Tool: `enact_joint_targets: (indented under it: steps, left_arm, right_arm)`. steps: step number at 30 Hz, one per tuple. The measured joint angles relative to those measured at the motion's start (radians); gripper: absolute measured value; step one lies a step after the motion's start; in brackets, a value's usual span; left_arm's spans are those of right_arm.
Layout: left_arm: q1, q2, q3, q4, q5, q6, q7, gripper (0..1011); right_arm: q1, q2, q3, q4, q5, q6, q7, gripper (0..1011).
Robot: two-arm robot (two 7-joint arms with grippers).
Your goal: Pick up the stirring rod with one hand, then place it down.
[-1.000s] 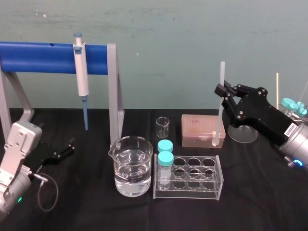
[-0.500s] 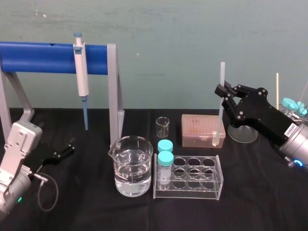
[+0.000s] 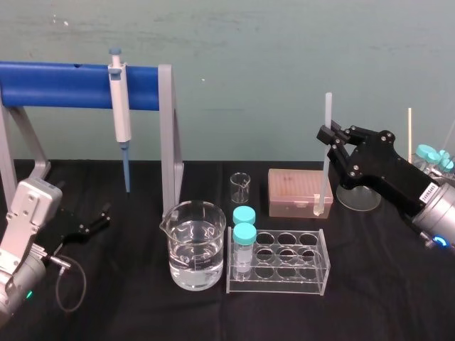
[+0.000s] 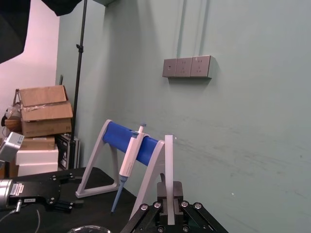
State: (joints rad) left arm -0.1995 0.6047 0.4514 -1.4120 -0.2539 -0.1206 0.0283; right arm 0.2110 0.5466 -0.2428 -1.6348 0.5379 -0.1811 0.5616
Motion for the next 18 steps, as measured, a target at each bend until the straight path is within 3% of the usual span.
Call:
enact_joint_targets:
  steps: [18]
  left_arm:
    - [0.000,0.000,0.000,0.000,0.000,0.000,0.000,1000]
  right_arm:
    - [0.004,-0.002,-0.001,0.006,0.001,-0.002,0.003,68]
